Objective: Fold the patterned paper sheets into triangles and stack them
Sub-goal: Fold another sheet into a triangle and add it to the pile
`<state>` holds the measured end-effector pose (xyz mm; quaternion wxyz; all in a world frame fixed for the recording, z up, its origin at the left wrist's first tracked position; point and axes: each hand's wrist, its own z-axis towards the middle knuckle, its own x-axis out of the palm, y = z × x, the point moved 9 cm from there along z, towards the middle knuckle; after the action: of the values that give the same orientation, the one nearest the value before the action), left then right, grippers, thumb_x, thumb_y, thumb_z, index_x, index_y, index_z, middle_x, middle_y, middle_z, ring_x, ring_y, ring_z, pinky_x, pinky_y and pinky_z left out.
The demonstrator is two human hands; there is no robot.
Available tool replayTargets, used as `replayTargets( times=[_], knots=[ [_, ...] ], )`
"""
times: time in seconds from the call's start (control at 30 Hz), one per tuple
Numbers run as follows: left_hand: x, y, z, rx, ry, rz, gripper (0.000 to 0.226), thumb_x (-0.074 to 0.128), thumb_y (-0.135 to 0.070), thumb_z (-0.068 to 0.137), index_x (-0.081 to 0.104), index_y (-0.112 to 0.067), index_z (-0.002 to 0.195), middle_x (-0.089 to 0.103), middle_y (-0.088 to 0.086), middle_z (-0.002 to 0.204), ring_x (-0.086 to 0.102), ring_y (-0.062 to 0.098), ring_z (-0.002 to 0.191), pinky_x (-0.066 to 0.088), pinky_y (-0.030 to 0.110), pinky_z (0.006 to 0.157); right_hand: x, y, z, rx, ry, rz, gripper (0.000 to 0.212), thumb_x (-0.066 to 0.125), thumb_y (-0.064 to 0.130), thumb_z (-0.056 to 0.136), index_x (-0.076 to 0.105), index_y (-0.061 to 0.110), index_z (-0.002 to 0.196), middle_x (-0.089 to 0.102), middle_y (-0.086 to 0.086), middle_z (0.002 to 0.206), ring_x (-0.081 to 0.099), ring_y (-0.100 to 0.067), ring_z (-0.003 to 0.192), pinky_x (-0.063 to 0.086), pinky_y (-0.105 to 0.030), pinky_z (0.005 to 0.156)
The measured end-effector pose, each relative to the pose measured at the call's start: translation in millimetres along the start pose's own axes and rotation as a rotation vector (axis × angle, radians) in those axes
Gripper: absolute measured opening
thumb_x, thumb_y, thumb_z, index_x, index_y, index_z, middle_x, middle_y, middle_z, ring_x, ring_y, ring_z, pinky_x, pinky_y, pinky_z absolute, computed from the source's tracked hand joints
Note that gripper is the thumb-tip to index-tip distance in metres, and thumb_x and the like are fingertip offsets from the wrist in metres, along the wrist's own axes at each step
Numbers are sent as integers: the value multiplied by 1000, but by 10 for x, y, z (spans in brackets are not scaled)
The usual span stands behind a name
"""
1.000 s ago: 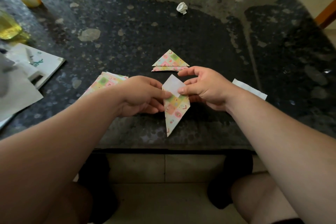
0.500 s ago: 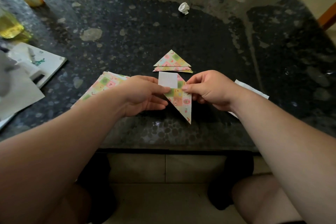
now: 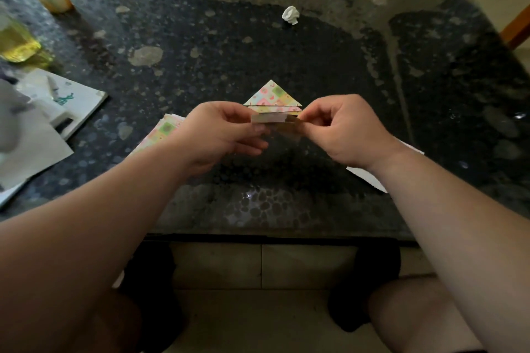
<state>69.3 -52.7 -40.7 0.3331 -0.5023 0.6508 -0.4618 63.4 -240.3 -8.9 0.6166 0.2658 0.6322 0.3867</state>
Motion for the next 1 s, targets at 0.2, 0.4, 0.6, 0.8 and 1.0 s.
replayTargets(
  times=[0.2,0.4,0.6,0.8,1.0],
  knots=[
    [43,150,-158,235,4,752,36,84,-17,81,73,-51,76,75,-11,87,69,8,80,55,27,79,177,86,-475,-367,-132,-437,18,62,18,86,79,12,90,75,-3,82,71,-24,74,58,-39,64],
    [303,369,-447,609,79,1120,18,83,-23,83,80,-23,101,63,-7,97,57,16,90,50,35,84,447,-158,-651,-346,2,-566,30,50,28,88,77,16,84,66,-1,75,66,-28,68,53,-40,49],
    [271,439,-437,533,44,1131,14,74,-38,91,80,-32,103,57,-13,93,52,13,91,42,36,84,466,-353,-651,-145,162,-504,23,62,38,93,79,27,104,62,9,89,61,-15,80,53,-36,64],
    [206,449,-266,126,97,1122,20,59,-51,97,64,-38,82,58,-17,102,51,13,105,37,39,101,374,-576,-469,149,291,-323,7,76,31,91,80,29,96,66,21,85,62,2,82,45,-14,71],
    [130,429,-121,-120,77,1086,31,63,-44,97,70,-25,74,63,-7,71,57,8,69,42,29,62,387,-606,-357,257,409,-327,5,77,25,91,80,30,91,67,21,80,63,4,76,44,-12,66]
  ],
)
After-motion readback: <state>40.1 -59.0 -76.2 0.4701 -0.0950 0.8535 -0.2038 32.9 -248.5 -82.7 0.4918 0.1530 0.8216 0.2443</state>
